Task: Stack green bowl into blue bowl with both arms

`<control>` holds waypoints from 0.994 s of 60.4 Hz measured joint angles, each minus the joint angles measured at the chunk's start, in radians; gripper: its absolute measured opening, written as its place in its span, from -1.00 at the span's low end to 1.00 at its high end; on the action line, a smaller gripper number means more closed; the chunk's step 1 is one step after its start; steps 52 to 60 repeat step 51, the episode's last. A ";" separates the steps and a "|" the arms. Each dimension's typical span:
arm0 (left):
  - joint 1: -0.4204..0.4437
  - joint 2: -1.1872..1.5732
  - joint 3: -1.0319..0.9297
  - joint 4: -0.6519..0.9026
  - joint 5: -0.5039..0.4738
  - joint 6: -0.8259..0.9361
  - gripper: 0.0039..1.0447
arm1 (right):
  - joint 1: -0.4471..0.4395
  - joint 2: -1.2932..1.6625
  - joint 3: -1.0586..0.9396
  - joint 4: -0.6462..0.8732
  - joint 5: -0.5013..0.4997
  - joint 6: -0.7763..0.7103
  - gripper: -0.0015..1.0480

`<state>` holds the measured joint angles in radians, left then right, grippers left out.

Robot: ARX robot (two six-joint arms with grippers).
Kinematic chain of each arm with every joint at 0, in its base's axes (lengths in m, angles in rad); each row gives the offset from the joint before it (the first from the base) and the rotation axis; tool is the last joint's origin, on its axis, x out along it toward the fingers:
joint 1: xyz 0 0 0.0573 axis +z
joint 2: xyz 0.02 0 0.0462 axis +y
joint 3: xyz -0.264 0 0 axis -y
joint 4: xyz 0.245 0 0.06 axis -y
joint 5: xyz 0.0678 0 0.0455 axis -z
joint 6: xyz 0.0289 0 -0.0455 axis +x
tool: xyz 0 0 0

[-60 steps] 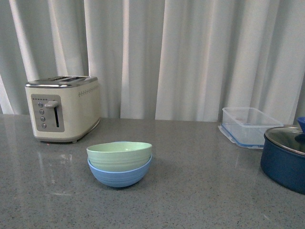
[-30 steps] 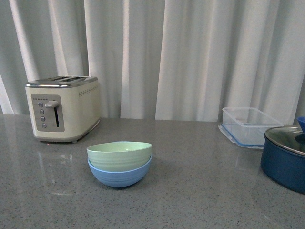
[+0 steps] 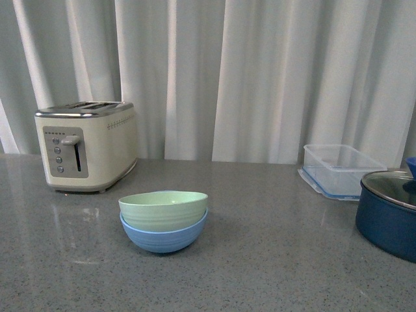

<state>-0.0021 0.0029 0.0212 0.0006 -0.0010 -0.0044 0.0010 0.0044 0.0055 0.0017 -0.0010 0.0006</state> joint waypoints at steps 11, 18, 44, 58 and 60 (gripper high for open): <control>0.000 0.000 0.000 0.000 0.000 0.000 0.87 | 0.000 0.000 0.000 0.000 0.000 0.000 0.67; 0.000 0.000 0.000 0.000 0.000 0.000 0.87 | 0.000 0.000 0.000 0.000 0.000 0.001 0.81; 0.000 0.000 0.000 0.000 0.000 0.000 0.87 | 0.000 0.000 0.000 0.000 0.000 0.001 0.81; 0.000 0.000 0.000 0.000 0.000 0.000 0.87 | 0.000 0.000 0.000 0.000 0.000 0.001 0.81; 0.000 0.000 0.000 0.000 0.000 0.000 0.87 | 0.000 0.000 0.000 0.000 0.000 0.001 0.81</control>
